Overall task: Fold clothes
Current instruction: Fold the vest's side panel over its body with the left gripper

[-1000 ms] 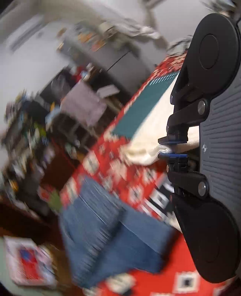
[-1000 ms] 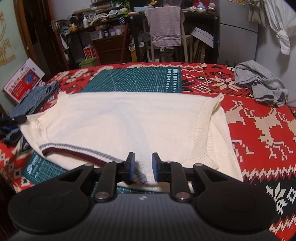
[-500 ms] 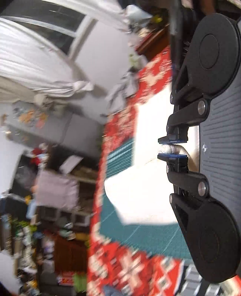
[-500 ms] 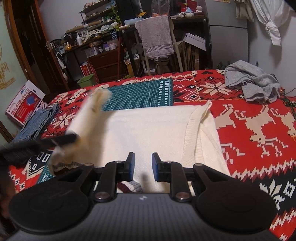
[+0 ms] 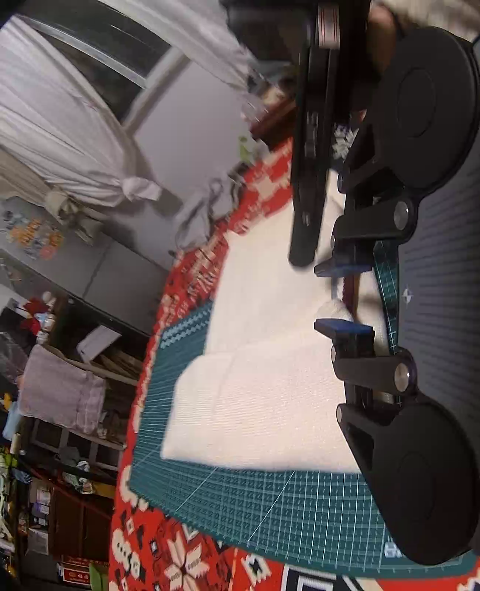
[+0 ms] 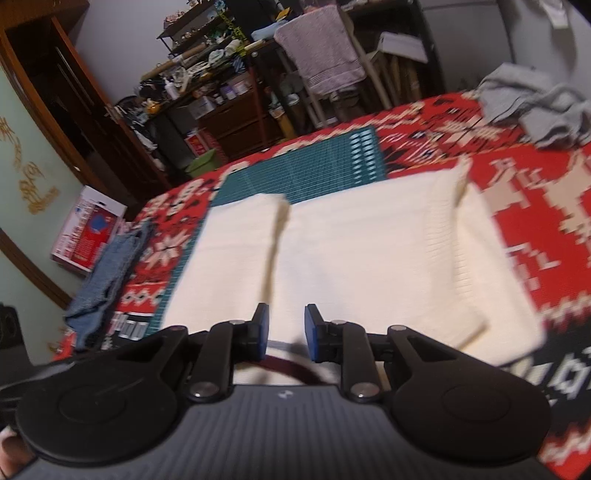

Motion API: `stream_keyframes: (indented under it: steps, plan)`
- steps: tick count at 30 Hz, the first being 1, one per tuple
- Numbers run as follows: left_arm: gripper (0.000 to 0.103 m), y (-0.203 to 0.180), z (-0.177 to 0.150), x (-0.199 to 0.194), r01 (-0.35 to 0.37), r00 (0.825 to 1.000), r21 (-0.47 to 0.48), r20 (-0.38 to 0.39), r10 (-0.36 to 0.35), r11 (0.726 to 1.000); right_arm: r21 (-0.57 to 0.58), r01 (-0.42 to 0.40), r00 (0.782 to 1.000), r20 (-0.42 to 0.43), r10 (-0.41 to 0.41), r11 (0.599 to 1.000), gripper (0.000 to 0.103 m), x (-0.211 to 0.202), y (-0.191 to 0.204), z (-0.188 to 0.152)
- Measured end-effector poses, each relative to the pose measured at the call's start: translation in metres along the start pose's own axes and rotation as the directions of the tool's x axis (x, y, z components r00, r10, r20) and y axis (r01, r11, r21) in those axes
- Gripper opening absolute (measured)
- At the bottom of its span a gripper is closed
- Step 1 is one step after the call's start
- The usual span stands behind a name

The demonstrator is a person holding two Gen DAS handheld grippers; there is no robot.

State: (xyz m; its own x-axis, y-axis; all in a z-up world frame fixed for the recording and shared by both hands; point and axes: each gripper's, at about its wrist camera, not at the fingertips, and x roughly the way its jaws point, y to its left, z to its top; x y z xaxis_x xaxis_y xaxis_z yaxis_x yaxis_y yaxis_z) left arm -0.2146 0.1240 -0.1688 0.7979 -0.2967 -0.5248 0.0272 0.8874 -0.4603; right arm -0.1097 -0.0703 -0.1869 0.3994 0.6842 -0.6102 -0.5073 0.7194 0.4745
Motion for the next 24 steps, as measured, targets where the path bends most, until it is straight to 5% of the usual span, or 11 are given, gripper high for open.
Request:
stream_keyframes:
  steps: [8, 11, 18, 24]
  plan:
    - [0.026, 0.046, 0.018, -0.043, -0.059, 0.992, -0.150, 0.104, 0.076, 0.987, 0.081, -0.070, 0.993, -0.090, 0.077, 0.994, 0.031, 0.038, 0.008, -0.002]
    - [0.026, 0.060, 0.024, -0.043, -0.057, 0.992, -0.172, 0.105, 0.076, 0.983, 0.051, -0.047, 0.993, -0.106, 0.053, 0.998, 0.006, 0.043, 0.016, -0.005]
    - [0.017, 0.067, 0.027, -0.024, 0.024, 0.998, -0.136, 0.064, -0.015, 0.990, -0.057, 0.021, 0.999, -0.037, -0.023, 0.998, 0.005, 0.006, 0.033, -0.007]
    - [0.012, 0.069, 0.015, 0.002, -0.033, 0.999, -0.097, -0.032, 0.030, 0.995, -0.088, 0.084, 0.994, -0.066, -0.090, 0.993, 0.005, 0.015, 0.030, -0.020]
